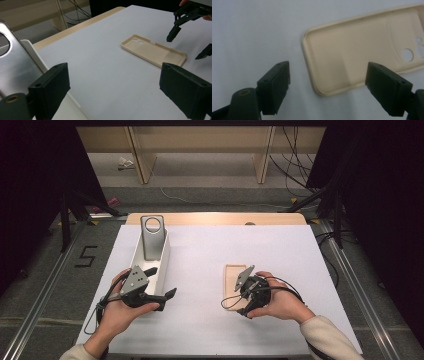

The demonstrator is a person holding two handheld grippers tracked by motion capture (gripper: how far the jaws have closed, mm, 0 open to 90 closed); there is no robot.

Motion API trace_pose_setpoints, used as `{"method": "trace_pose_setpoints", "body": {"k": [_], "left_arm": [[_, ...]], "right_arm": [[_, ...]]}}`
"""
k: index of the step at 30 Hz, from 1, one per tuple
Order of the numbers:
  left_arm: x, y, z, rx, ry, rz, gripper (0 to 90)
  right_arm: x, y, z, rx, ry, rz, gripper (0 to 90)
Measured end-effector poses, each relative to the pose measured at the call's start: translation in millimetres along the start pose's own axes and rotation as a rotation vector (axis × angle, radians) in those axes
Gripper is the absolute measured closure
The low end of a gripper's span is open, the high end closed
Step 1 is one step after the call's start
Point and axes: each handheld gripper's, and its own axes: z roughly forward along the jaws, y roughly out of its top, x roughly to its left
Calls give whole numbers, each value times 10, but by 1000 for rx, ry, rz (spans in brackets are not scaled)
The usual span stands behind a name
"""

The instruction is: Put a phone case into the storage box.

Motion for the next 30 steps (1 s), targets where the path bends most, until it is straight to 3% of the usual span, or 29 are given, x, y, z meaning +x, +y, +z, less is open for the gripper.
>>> {"method": "trace_pose_setpoints", "body": {"k": [3,13,30], "left_arm": [[-7,4,2,-3,0,-3,93],[-7,4,7,-4,-5,-6,101],[-10,2,18,-5,-9,-7,104]], "right_arm": [[20,29,17,29,-16,-50,235],[95,152,141,114,-46,-146,280],[66,254,262,200,-76,-200,372]]}}
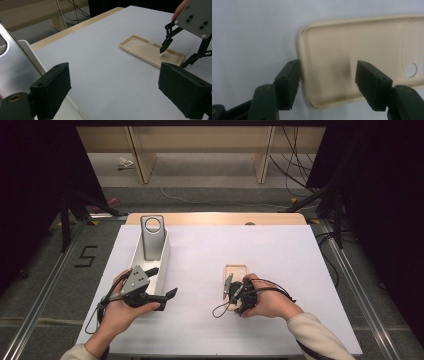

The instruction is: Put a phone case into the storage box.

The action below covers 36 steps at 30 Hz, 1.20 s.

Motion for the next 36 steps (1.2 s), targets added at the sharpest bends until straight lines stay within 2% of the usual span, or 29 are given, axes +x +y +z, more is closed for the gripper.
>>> {"method": "trace_pose_setpoints", "body": {"k": [5,7,15,26,36], "left_arm": [[1,-4,2,1,-1,-2,105],[1,-5,4,2,-2,-2,105],[-5,-6,6,3,-4,-1,107],[-4,-8,6,3,-3,2,112],[-5,-6,6,2,-4,5,114]], "right_arm": [[-4,26,16,-7,14,-6,412],[9,41,7,12,20,-7,438],[47,93,-2,39,61,-64,610],[57,111,0,54,50,-77,621],[90,124,-4,57,78,-99,783]]}}
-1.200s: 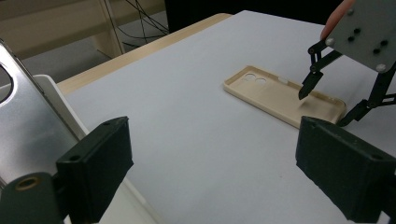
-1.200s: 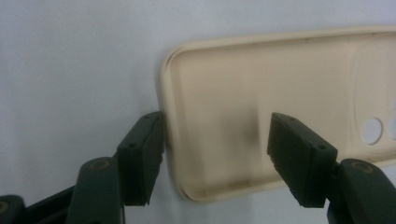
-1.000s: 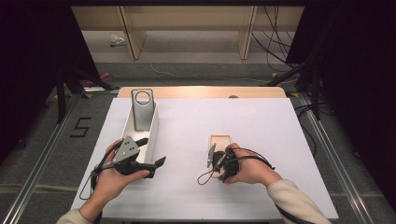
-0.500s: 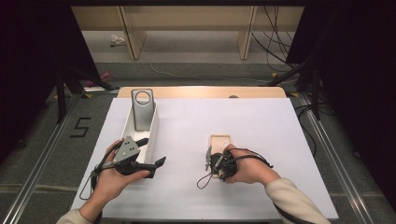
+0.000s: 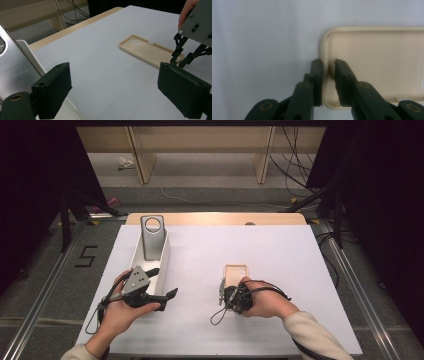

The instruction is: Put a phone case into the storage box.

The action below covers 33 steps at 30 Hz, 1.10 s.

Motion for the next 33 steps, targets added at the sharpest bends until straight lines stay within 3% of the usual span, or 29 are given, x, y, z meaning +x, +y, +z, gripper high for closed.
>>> {"method": "trace_pose_setpoints", "body": {"k": [4,16,24,28,33], "left_arm": [[-3,-1,2,1,-1,-2,115],[-2,-4,2,0,-2,-5,120],[5,-3,-3,-4,-1,-7,122],[10,-3,-6,-6,2,-8,122],[9,-1,-8,-5,3,-9,124]], "right_arm": [[19,4,-10,6,16,5,850],[13,-33,-26,-12,29,14,870],[-45,-131,-111,-121,64,57,873],[-74,-203,-162,-164,76,108,874],[-91,-313,-232,-261,102,173,875]]}}
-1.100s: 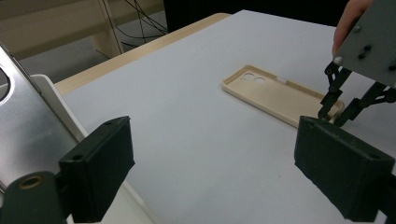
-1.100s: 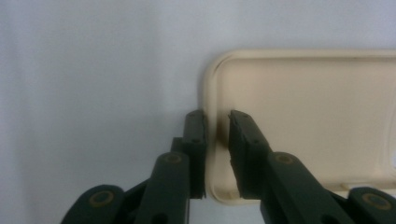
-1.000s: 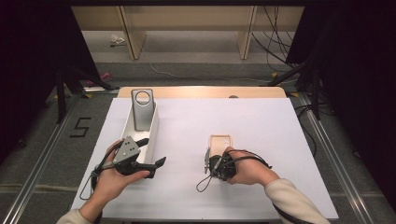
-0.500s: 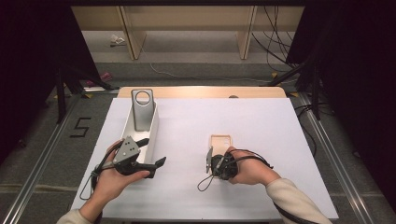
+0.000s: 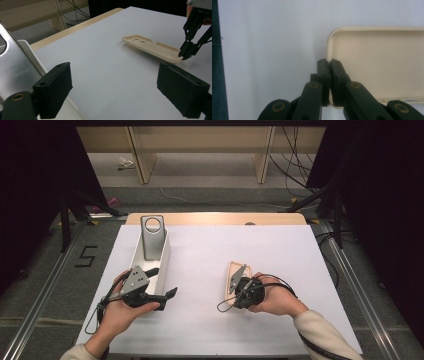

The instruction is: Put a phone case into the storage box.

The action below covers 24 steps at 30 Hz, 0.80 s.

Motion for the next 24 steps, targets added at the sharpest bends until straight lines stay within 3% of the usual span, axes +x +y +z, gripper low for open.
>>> {"method": "trace_pose_setpoints", "body": {"k": [6,11,24], "left_arm": [[2,2,-4,-2,1,-3,126],[6,1,-5,-5,1,-7,129],[-2,47,19,-9,-5,-16,141]], "right_arm": [[-25,-65,-130,-152,-6,32,878],[-13,-104,-203,-234,6,29,879],[81,-77,-213,-282,17,-25,879]]}}
